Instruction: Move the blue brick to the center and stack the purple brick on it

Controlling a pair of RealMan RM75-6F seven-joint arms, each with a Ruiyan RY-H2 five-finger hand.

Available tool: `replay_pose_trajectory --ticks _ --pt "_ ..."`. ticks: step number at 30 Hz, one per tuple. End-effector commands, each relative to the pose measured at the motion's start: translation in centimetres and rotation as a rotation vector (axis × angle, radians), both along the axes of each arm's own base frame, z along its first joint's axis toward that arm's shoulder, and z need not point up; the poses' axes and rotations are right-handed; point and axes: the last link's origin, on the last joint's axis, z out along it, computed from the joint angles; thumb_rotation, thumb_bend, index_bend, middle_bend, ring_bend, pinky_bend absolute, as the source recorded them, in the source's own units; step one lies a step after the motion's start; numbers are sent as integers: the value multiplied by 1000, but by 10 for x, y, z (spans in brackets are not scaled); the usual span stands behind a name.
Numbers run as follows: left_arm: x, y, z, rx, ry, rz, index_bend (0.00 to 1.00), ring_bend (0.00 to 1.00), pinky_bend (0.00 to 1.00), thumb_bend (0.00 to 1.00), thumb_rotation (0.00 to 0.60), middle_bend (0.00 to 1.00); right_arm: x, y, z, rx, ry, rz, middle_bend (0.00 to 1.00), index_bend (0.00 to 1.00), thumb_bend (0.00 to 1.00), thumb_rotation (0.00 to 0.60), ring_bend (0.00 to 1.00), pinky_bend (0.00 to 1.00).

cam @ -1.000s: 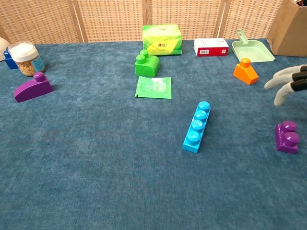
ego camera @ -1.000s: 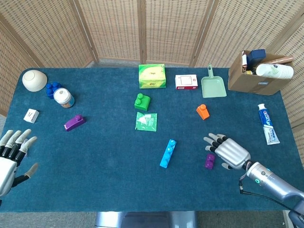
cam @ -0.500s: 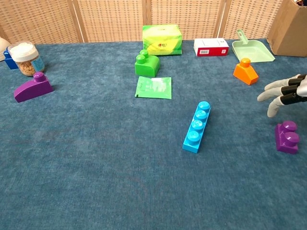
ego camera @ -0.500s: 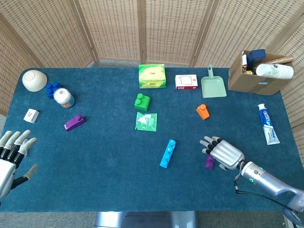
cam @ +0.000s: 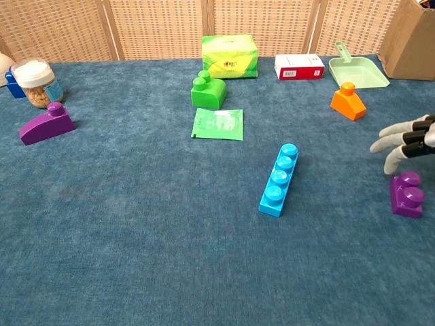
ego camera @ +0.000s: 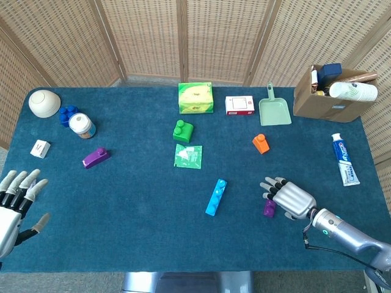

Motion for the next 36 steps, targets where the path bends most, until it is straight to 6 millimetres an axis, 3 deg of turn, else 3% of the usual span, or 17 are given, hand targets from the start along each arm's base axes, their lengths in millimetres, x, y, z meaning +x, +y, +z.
replay_pose_trajectory --ticks 1,8,13,18,29,36 --pt "0 -1 1 2 -2 1 127 0 0 335 600 0 -2 0 -2 7 0 -2 131 271 206 600 40 204" --pt "1 -2 1 2 -10 -3 127 0 0 336 600 0 -4 0 -7 21 -2 0 159 359 195 600 66 215" --pt "0 -3 5 13 -15 -3 127 0 0 335 600 0 -2 0 -14 38 -11 -3 192 511 182 600 93 234" --pt "-2 -3 6 16 -20 2 127 0 0 336 600 0 1 -1 -18 45 -24 -19 217 591 182 600 112 241" --pt "-4 3 4 7 -17 1 127 0 0 337 600 0 9 -6 -11 20 -60 -47 231 610 183 600 119 244" --pt "-1 9 4 2 0 -10 127 0 0 336 600 0 30 -9 -1 11 -105 -22 233 611 182 600 120 243"
